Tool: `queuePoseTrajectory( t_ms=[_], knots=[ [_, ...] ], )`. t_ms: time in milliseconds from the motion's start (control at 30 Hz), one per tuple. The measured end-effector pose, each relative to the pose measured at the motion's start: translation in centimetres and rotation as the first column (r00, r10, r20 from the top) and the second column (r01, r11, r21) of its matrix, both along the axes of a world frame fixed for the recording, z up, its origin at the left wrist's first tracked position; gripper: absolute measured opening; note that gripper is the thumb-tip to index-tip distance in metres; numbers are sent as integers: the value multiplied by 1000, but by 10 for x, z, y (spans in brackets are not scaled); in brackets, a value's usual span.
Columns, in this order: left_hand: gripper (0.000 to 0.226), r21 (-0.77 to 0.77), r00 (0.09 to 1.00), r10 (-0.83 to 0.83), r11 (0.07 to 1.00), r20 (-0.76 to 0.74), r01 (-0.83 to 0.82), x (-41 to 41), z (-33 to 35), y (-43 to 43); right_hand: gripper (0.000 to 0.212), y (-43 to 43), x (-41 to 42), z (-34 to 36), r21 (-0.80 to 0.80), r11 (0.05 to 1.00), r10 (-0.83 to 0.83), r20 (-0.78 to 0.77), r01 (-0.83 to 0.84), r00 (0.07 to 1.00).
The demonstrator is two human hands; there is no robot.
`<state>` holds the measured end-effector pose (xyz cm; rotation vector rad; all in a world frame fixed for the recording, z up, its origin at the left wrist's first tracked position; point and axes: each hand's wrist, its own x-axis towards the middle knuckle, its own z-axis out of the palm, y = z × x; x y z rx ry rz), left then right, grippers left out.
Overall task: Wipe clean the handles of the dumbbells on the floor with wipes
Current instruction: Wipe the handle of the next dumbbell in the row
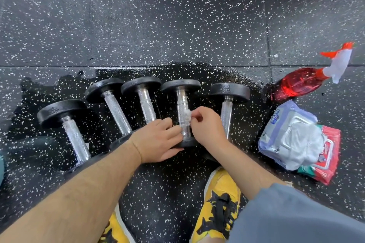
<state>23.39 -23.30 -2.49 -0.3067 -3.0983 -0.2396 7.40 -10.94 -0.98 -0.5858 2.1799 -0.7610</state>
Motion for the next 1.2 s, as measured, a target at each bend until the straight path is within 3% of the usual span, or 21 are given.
queuePoseTrajectory(
  t_ms=[133,400,533,700,800,967,1100,1200],
  knots=[
    [38,0,1000,-7,1000,9,7,0,-2,2,12,-12,-2,-4,-110,993,27,-101,-38,995],
    [36,-14,999,-4,1000,-40,3,0,0,1,7,-20,-8,5,-176,965,154,-214,-193,965],
    [35,-12,999,-5,1000,-48,4,0,-2,1,13,-29,-8,7,-125,943,272,-244,-308,931],
    [35,-25,998,-3,1000,-62,1,1,-4,1,17,-17,-3,12,-15,860,501,-165,-510,850],
    [35,-26,997,2,1000,-76,-4,0,-1,1,14,-28,-6,14,-7,864,488,-232,-503,841],
    [36,-34,999,-2,999,-53,0,1,-1,1,15,-23,-7,19,66,828,559,-162,-557,813],
    [36,-17,997,1,1000,-72,-3,1,1,1,11,-21,-11,18,-13,898,428,-214,-440,878],
    [36,-14,997,0,1000,-73,-1,3,-1,2,11,-13,-9,18,59,853,522,-154,-519,839]
  ],
)
